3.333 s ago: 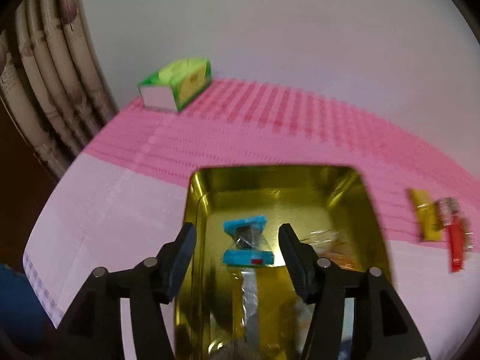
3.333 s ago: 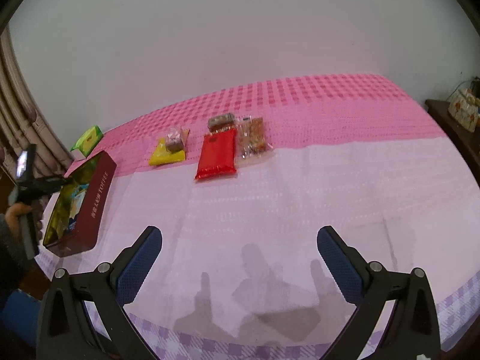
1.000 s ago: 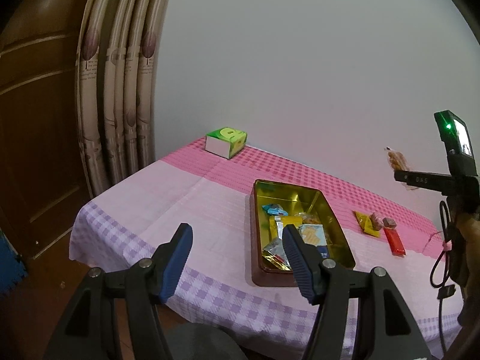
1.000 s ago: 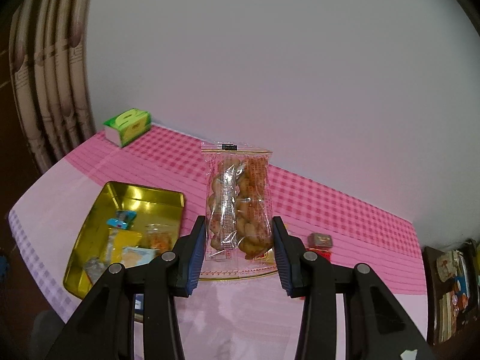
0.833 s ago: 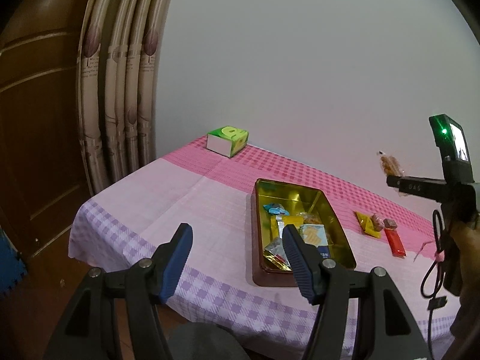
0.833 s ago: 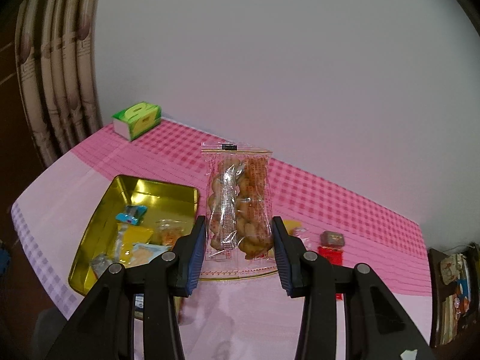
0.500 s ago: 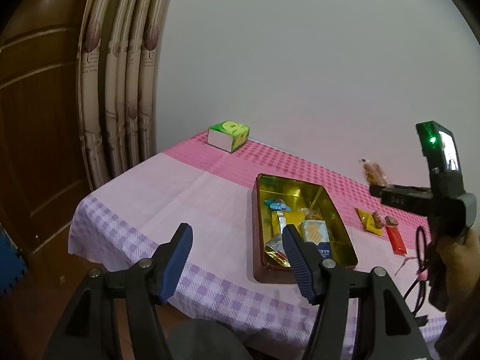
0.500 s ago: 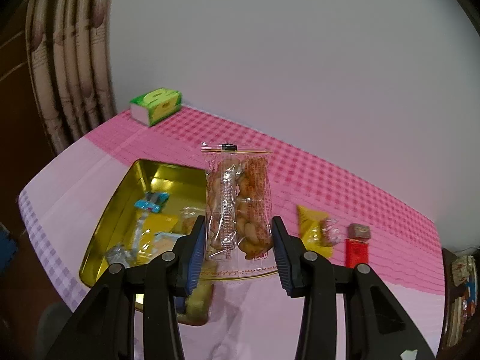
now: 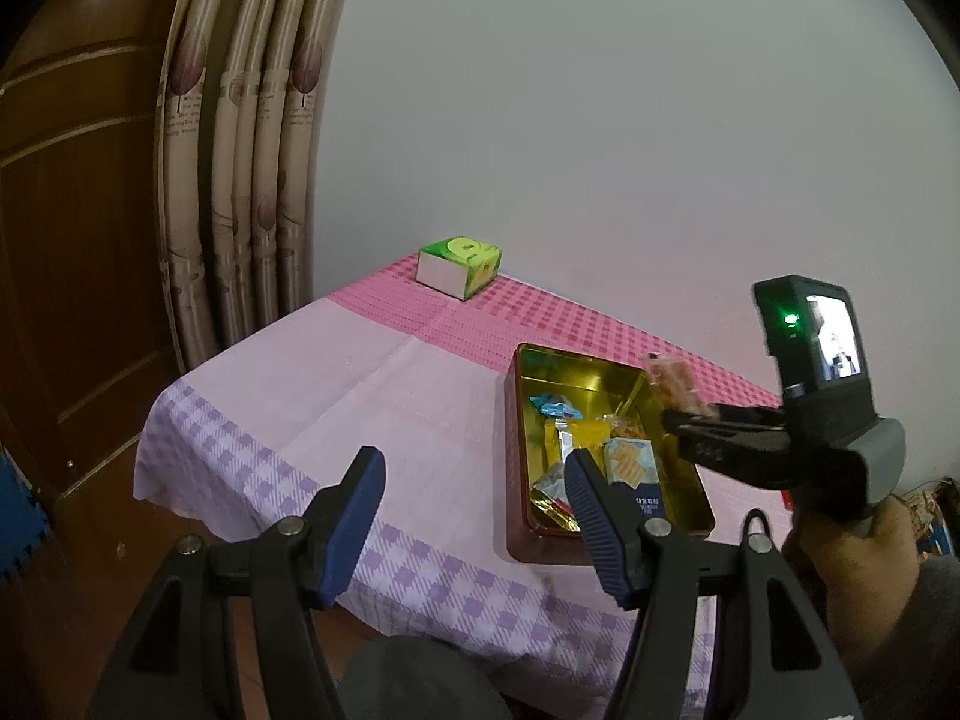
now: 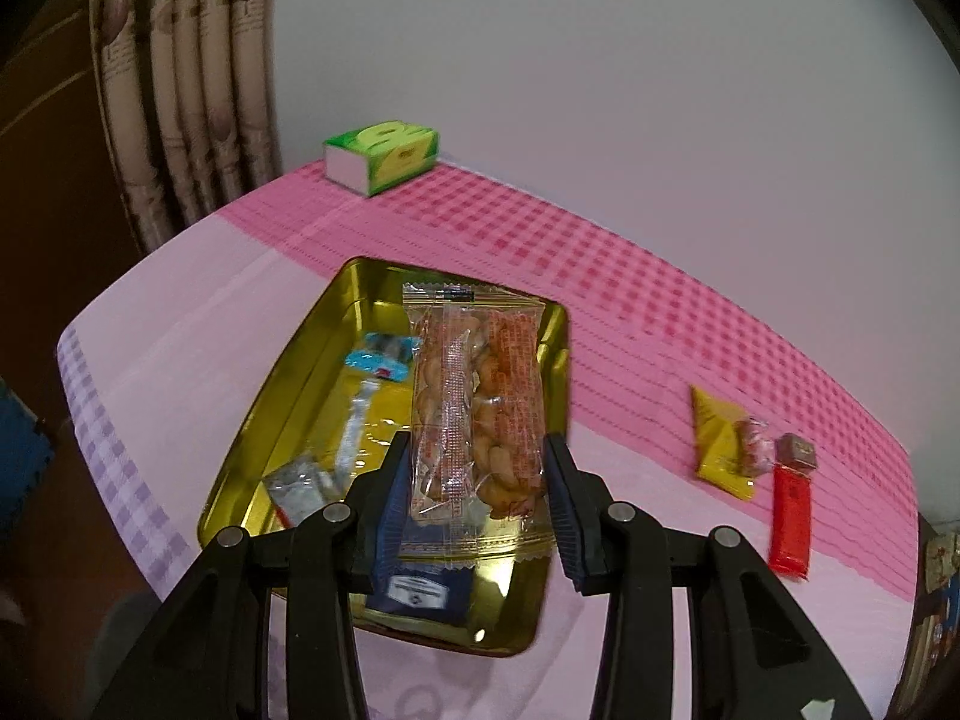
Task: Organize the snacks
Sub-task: 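Carry the peanut bar bag into the gold tin and open the right tool, then move the left tool to the pink-patterned candy and grasp it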
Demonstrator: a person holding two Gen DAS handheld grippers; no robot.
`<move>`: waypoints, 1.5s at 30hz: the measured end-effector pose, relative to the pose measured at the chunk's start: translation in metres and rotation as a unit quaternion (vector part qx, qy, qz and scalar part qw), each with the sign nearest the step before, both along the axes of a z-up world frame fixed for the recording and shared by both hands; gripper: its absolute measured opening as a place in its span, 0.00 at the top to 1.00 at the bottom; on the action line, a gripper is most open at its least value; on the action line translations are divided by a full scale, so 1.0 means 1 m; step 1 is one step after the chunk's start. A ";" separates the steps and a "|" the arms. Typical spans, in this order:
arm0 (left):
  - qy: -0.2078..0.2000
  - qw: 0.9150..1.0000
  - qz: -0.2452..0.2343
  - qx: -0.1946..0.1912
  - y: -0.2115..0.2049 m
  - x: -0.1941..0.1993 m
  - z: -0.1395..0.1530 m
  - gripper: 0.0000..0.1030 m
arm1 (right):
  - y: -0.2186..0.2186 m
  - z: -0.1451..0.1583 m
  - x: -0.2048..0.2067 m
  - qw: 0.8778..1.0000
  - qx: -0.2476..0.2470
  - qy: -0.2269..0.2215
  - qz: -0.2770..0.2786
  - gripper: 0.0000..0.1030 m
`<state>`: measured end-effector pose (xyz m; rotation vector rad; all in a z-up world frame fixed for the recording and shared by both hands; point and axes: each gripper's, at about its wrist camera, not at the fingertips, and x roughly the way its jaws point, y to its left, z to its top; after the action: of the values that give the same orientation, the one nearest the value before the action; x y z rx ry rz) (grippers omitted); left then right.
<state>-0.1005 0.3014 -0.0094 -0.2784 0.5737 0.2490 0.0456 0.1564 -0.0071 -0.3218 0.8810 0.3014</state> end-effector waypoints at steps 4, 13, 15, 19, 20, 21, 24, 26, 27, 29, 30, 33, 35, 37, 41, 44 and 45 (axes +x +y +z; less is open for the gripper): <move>0.002 1.000 0.002 -0.004 0.002 0.000 -0.001 0.38 | 0.009 -0.009 0.007 1.000 0.001 0.013 0.004 0.62; 0.020 0.999 0.016 -0.027 0.018 0.010 -0.011 0.38 | 0.025 -0.035 0.049 0.999 -0.005 0.041 -0.005 0.64; 0.025 0.999 0.020 -0.034 0.022 0.013 -0.013 0.38 | 0.030 -0.044 0.061 0.999 -0.018 0.050 -0.001 0.64; 0.027 0.998 0.025 -0.041 0.025 0.014 -0.015 0.38 | 0.031 -0.045 0.072 0.999 -0.012 0.046 0.001 0.65; 0.029 0.998 0.025 -0.042 0.025 0.015 -0.016 0.38 | 0.031 -0.043 0.075 0.999 0.005 0.047 0.005 0.63; 0.030 0.998 0.022 -0.043 0.024 0.015 -0.016 0.38 | 0.031 -0.042 0.076 0.999 0.017 0.047 0.008 0.61; 0.033 0.999 0.015 -0.035 0.021 0.016 -0.016 0.38 | 0.029 -0.028 0.081 0.998 0.060 0.032 0.012 0.28; 0.034 0.999 0.013 -0.032 0.019 0.016 -0.016 0.38 | 0.027 -0.015 0.078 0.997 0.080 0.009 0.010 0.01; 0.034 0.999 0.012 -0.031 0.019 0.017 -0.016 0.38 | 0.024 -0.007 0.076 0.996 0.091 0.003 0.016 0.01; 0.035 0.999 0.012 -0.027 0.017 0.017 -0.016 0.38 | 0.014 0.004 0.072 0.993 0.116 0.007 0.026 0.01; 0.035 0.999 0.010 -0.026 0.016 0.017 -0.017 0.38 | 0.002 0.011 0.067 0.991 0.128 0.001 0.027 0.01; 0.037 0.999 0.000 -0.017 0.011 0.019 -0.016 0.38 | -0.049 0.021 0.052 0.988 0.153 -0.006 -0.009 0.01; 0.038 0.999 -0.015 -0.010 0.003 0.020 -0.017 0.38 | -0.098 0.018 0.040 0.984 0.175 -0.004 -0.044 0.01; 0.041 0.999 -0.033 -0.005 -0.007 0.022 -0.018 0.38 | -0.152 0.009 0.021 0.982 0.160 -0.014 -0.099 0.01; 0.048 0.995 -0.081 0.017 -0.041 0.033 -0.024 0.38 | -0.261 -0.025 -0.030 0.969 0.143 -0.012 -0.202 0.01; 0.066 0.988 -0.135 0.041 -0.080 0.048 -0.034 0.38 | -0.327 -0.050 -0.068 0.950 0.165 0.005 -0.266 0.01; 0.072 0.984 -0.158 0.051 -0.099 0.055 -0.038 0.38 | -0.340 -0.055 -0.077 0.945 0.166 0.003 -0.281 0.01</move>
<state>-0.0450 0.2027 -0.0470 -0.0677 0.7353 -0.0100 -0.0314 -0.1833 -0.0619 0.2481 0.8736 -0.0827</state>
